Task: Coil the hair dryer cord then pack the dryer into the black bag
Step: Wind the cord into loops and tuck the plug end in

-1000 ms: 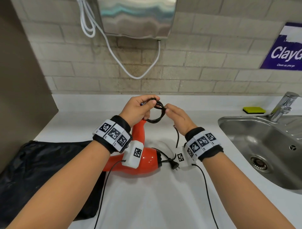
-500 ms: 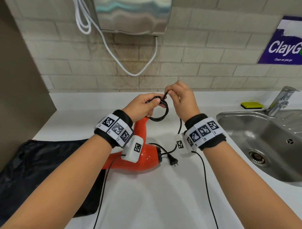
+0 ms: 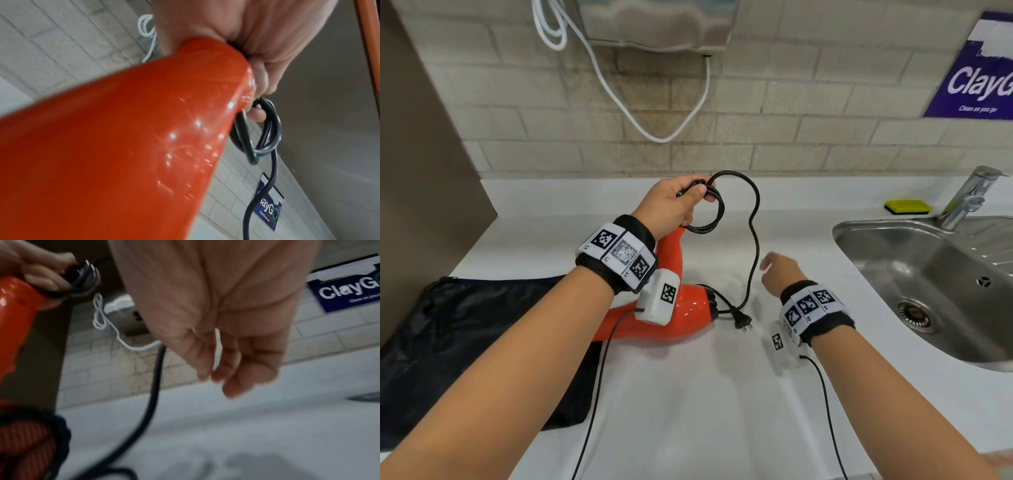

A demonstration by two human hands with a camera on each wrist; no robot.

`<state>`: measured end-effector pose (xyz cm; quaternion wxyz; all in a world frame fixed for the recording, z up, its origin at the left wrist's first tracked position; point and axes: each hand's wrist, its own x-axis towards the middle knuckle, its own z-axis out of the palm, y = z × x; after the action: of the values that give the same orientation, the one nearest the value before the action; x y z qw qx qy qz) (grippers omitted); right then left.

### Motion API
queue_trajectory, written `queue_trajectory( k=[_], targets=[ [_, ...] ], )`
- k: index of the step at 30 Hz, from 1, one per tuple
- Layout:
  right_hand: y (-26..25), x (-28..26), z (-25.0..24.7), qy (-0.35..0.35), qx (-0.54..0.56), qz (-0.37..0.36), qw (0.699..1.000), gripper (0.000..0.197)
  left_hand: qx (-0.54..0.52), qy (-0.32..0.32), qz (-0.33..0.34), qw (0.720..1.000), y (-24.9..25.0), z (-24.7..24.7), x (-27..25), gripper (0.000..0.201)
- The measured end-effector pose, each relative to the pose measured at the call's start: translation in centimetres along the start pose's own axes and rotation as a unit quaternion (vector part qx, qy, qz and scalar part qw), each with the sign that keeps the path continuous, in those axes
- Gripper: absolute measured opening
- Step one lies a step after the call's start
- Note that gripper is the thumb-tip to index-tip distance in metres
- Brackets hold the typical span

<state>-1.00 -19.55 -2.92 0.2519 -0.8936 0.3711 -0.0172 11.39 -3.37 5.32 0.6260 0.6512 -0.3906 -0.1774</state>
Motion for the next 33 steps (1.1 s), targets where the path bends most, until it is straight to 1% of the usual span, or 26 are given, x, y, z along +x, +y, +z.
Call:
queue_trajectory(
  k=[1, 2, 4, 5, 9, 11, 14, 16, 18, 20, 22, 24, 25, 26, 28, 30, 31, 33],
  targets=[
    [0.3, 0.0, 0.6, -0.050, -0.061, 0.004, 0.997, 0.029, 0.001, 0.000, 0.003, 1.000, 0.0, 0.0, -0.1, 0.025],
    [0.3, -0.2, 1.3, -0.088, -0.106, -0.008, 0.990, 0.030, 0.002, -0.003, 0.007, 1.000, 0.0, 0.0, -0.1, 0.025],
    [0.0, -0.5, 2.5, -0.138, -0.120, -0.023, 0.983, 0.028, 0.002, -0.008, 0.013, 1.000, 0.1, -0.1, -0.2, 0.024],
    [-0.1, -0.6, 3.0, -0.149, -0.122, -0.029, 0.981, 0.028, 0.003, -0.007, 0.015, 1.000, 0.1, -0.2, -0.2, 0.024],
    [-0.6, -0.5, 4.3, -0.149, -0.096, -0.033, 0.984, 0.025, 0.015, -0.008, 0.019, 1.000, 0.0, -0.3, -0.2, 0.026],
    [-0.7, -0.6, 4.5, -0.150, -0.092, -0.037, 0.984, 0.028, 0.023, -0.012, 0.021, 0.999, 0.0, -0.4, -0.3, 0.028],
    [-0.4, -0.4, 4.9, -0.170, -0.134, -0.040, 0.976, 0.036, 0.018, -0.013, 0.023, 0.999, 0.0, -0.2, -0.5, 0.029],
    [-0.3, -0.4, 4.6, -0.174, -0.166, -0.038, 0.970, 0.032, 0.016, -0.012, 0.024, 1.000, 0.1, -0.1, -0.5, 0.028],
    [0.0, -0.4, 3.9, -0.150, -0.177, -0.039, 0.972, 0.025, 0.016, -0.011, 0.024, 1.000, 0.1, 0.0, -0.6, 0.028],
    [0.7, -0.1, 2.8, -0.099, -0.143, -0.052, 0.983, 0.015, 0.018, -0.013, 0.025, 0.999, 0.1, -0.1, -0.6, 0.028],
    [1.6, 0.4, 1.9, -0.014, -0.063, -0.076, 0.995, 0.027, 0.019, -0.013, 0.024, 0.999, 0.1, -0.2, -0.5, 0.027],
    [2.1, 0.7, 1.3, 0.056, 0.068, -0.104, 0.991, 0.036, 0.017, -0.008, 0.022, 1.000, 0.0, -0.3, -0.4, 0.025],
    [2.0, 0.7, 0.9, 0.074, 0.115, -0.138, 0.981, 0.036, 0.016, -0.005, 0.021, 1.000, 0.0, -0.3, -0.3, 0.024],
    [1.8, 0.5, 0.5, 0.091, 0.147, -0.186, 0.967, 0.036, 0.016, -0.003, 0.019, 1.000, -0.1, -0.3, -0.2, 0.023],
    [0.8, -0.4, -0.4, 0.121, 0.160, -0.275, 0.940, 0.027, 0.015, -0.001, 0.016, 1.000, -0.1, -0.2, 0.0, 0.021],
    [-0.1, -1.1, -1.4, 0.155, 0.170, -0.357, 0.905, 0.019, 0.009, 0.004, 0.014, 1.000, -0.2, -0.2, 0.2, 0.022],
    [-0.7, -1.6, -1.8, 0.172, 0.182, -0.385, 0.888, 0.019, 0.006, 0.006, 0.013, 1.000, -0.2, -0.2, 0.3, 0.023],
    [-1.8, -2.3, -2.3, 0.206, 0.234, -0.418, 0.853, 0.026, 0.005, 0.009, 0.010, 1.000, -0.2, -0.1, 0.3, 0.025]
  ],
)
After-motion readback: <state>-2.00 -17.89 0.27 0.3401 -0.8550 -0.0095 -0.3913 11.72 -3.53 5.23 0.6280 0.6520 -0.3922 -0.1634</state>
